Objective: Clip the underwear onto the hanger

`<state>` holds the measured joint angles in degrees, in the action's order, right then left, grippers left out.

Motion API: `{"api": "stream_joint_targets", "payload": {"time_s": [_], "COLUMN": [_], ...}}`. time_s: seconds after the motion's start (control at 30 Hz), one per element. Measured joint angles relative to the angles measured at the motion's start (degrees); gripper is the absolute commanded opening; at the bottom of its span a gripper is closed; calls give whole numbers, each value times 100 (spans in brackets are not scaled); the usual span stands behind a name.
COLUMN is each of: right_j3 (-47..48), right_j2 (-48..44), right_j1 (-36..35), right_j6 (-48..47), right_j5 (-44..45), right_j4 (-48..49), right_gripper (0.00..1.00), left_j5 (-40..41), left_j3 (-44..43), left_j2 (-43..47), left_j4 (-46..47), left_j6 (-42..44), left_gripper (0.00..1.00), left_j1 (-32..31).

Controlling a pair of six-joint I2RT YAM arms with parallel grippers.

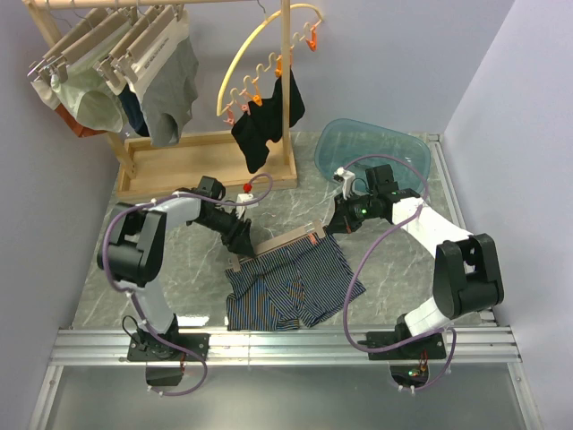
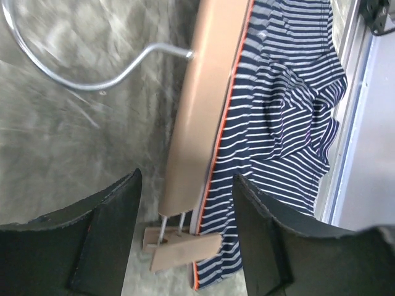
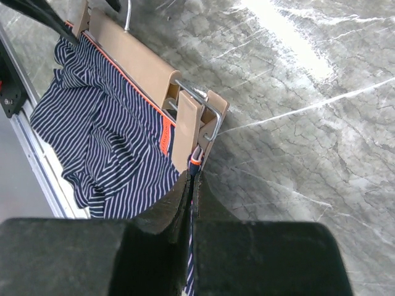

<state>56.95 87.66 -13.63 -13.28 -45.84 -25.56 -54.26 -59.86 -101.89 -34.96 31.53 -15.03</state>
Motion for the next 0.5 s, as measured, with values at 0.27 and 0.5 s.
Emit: {"api": "stream_joint_targets", "payload": {"time_s": [0.27,0.5], "right_j3": [-9,-74], "right_j2": [-55,-66], "right_j1": [0,0], "right_j6": [-13,-31], "right_j5": [48,177], "right_j4": [-20,74], "right_gripper": [0,0], "left_j5": [-417,-767], "left_j3": [-197,-269], "left_j2": [-656,-669], "left_j4": [-321,-560], "left_j6": [289,522], "left_gripper": [33,1], "left_j1": [111,175]}}
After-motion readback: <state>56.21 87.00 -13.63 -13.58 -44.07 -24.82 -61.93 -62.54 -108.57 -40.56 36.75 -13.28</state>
